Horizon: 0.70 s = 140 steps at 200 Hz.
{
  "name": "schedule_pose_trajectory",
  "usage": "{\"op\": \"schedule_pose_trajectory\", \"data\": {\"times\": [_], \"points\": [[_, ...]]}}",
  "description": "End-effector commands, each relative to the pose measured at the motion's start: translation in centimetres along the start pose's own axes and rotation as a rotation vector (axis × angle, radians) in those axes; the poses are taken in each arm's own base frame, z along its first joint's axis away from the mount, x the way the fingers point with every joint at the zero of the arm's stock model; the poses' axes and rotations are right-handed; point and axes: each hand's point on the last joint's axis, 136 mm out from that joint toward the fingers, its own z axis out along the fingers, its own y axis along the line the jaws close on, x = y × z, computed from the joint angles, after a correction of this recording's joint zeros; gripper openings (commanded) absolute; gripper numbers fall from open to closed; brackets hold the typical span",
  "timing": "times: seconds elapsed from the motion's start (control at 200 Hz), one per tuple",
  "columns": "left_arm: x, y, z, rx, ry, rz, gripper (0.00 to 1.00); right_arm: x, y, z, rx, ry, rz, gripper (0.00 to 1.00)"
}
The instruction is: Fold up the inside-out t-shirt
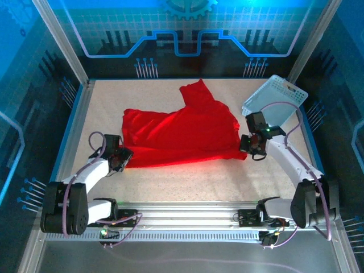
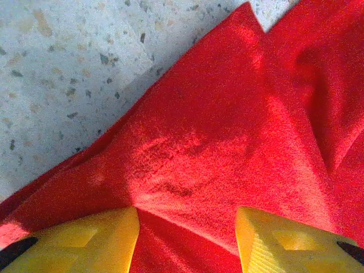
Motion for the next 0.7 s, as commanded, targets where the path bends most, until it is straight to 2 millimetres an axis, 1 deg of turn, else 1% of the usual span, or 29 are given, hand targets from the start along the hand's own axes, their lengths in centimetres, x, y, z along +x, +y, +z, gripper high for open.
{"op": "schedule_pose_trajectory", "data": {"times": [0.0,0.06,0.1,0.15,0.18,0.24,0.28,0.315,0.355,0.405,0.435,0.48,0.56,0.605,0.695], "points": [[0.2,2.0,0.0,-0.090,0.021,0.019,0.51,1.5,-2.0,-0.5,0.143,0.032,-0.037,0.03],[0.4,1.9,-0.2,-0.080,0.029,0.024,0.52,2.1,-2.4,-0.3,0.158,0.041,-0.027,0.07],[0.5,1.8,-0.5,-0.075,0.034,0.026,0.53,2.3,-2.7,-0.3,0.165,0.039,-0.017,0.19],[0.5,1.4,-1.0,-0.060,0.038,0.034,0.57,2.4,-2.6,-0.8,0.153,0.028,-0.012,0.34],[0.5,1.2,-1.4,-0.049,0.038,0.042,0.60,2.2,-2.3,-1.2,0.134,0.016,-0.011,0.40],[0.2,0.6,-2.6,-0.031,0.024,0.054,0.67,1.7,-1.5,-2.6,0.097,-0.024,-0.016,0.47],[-0.2,0.1,-3.6,-0.017,0.001,0.066,0.72,1.2,-0.6,-3.6,0.067,-0.061,-0.032,0.52],[-0.8,-0.4,-4.6,-0.004,-0.027,0.076,0.74,0.7,0.5,-4.4,0.026,-0.093,-0.056,0.55],[-1.5,-1.3,-5.7,0.027,-0.064,0.088,0.77,0.4,2.2,-5.0,-0.035,-0.117,-0.088,0.56],[-2.1,-2.3,-6.8,0.059,-0.089,0.109,0.80,0.5,4.3,-5.3,-0.107,-0.119,-0.107,0.56],[-2.2,-2.9,-7.2,0.073,-0.093,0.114,0.80,0.7,5.6,-5.2,-0.152,-0.113,-0.116,0.57],[-2.0,-3.6,-7.2,0.089,-0.078,0.122,0.81,1.2,7.4,-4.6,-0.205,-0.090,-0.128,0.58],[-1.0,-4.7,-6.4,0.115,-0.027,0.142,0.81,2.1,9.7,-2.5,-0.251,-0.037,-0.141,0.58],[-0.4,-5.1,-5.7,0.119,0.001,0.155,0.80,2.7,10.4,-1.2,-0.250,-0.007,-0.147,0.58],[0.5,-5.6,-4.1,0.127,0.050,0.185,0.80,3.3,10.7,1.2,-0.223,0.040,-0.140,0.57]]}}
